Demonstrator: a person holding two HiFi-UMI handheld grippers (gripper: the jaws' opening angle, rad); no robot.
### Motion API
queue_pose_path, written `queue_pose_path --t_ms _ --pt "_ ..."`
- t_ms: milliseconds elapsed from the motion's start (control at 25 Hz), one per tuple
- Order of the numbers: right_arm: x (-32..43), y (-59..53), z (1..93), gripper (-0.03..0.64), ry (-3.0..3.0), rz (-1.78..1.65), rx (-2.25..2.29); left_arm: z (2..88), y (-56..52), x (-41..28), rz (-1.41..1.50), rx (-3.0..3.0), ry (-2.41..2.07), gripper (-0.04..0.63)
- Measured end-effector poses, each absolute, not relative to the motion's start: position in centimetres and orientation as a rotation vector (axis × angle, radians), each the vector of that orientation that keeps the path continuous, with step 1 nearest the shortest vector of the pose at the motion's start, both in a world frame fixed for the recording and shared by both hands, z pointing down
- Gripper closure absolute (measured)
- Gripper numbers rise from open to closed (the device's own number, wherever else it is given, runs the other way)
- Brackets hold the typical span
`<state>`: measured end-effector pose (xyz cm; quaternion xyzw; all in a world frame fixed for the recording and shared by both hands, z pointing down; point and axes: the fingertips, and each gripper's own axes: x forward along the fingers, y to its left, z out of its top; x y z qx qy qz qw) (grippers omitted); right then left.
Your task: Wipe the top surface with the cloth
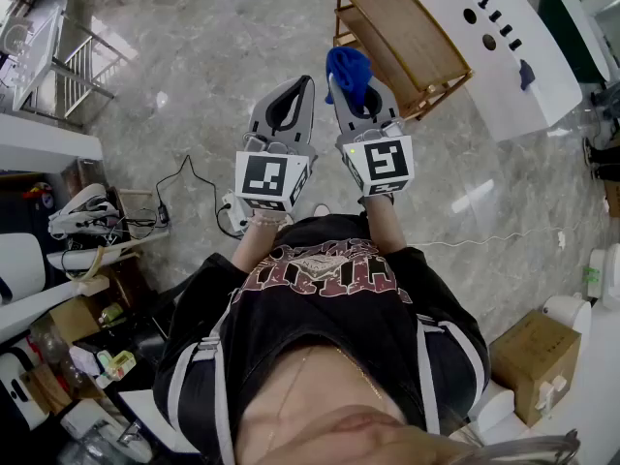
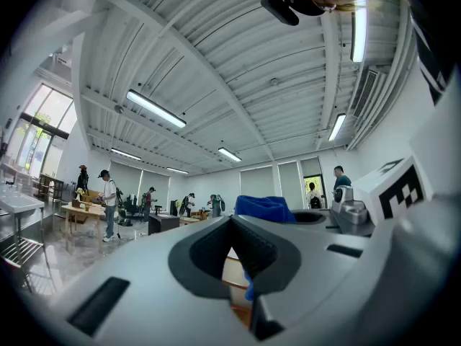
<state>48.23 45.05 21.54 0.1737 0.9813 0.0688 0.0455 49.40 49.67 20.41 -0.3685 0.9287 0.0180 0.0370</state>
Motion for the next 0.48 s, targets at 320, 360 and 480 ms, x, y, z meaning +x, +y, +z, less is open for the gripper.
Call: queue_pose_path --t_ms 320,360,480 --pt "47.8 44.4 21.4 0.561 2.985 0.192 0.538 20.2 48.8 49.2 0.027 -1.129 2.846 0.546" --pt "47.8 44.3 21.4 0.561 2.983 0.189 0.538 20.3 48.8 49.1 0.027 -1.127 2.847 0.546" --pt "47.6 43.8 21.5 0.561 2.983 0.182 0.537 20.5 48.4 48.8 0.031 -1.123 2.852 0.546"
